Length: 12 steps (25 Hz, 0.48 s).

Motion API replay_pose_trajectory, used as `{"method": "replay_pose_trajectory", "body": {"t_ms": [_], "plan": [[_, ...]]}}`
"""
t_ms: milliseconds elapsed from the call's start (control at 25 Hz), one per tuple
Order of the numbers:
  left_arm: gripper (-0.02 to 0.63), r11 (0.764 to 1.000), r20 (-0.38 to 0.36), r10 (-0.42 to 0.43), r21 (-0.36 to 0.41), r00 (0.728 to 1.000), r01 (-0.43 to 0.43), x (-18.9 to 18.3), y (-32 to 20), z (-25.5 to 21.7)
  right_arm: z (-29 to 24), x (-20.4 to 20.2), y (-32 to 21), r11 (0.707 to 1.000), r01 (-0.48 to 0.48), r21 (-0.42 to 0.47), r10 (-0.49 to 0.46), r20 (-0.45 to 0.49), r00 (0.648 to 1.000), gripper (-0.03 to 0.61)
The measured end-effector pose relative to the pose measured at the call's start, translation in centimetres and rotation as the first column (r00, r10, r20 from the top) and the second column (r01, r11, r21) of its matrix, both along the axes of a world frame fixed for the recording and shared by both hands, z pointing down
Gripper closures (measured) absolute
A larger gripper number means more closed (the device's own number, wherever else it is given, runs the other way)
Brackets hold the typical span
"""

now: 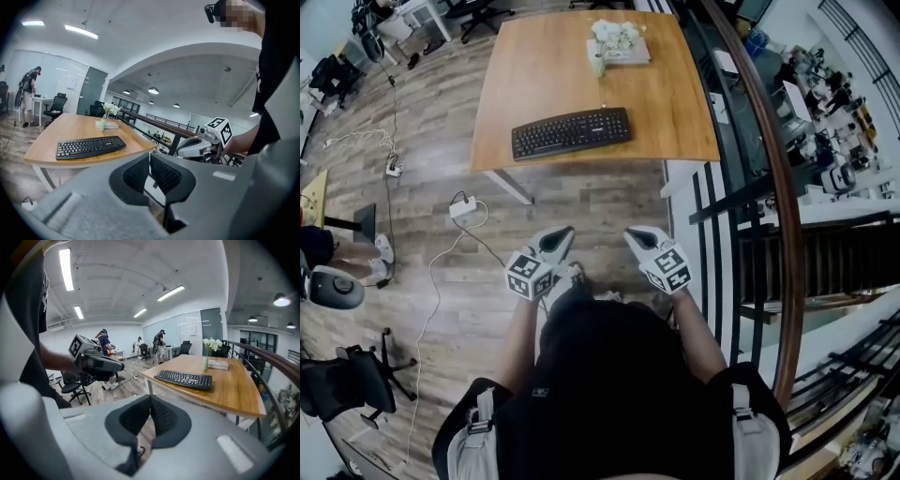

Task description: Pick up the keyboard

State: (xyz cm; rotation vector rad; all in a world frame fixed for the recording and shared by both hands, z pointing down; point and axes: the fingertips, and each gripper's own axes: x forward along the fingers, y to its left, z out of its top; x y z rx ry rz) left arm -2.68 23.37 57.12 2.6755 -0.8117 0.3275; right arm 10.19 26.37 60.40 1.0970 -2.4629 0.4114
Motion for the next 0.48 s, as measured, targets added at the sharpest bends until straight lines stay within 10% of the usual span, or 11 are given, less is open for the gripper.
{"method": "replay_pose_trajectory", "body": {"t_ms": [480], "plan": [[0.597,0.997,-0.024,-0.076,0.024,0.997,0.076,-6.5,-5.7,-0.3,0.1,-5.8,-5.0,0.999,0.047,-0.005,-0.047,0.003,0.999,0.575]]}}
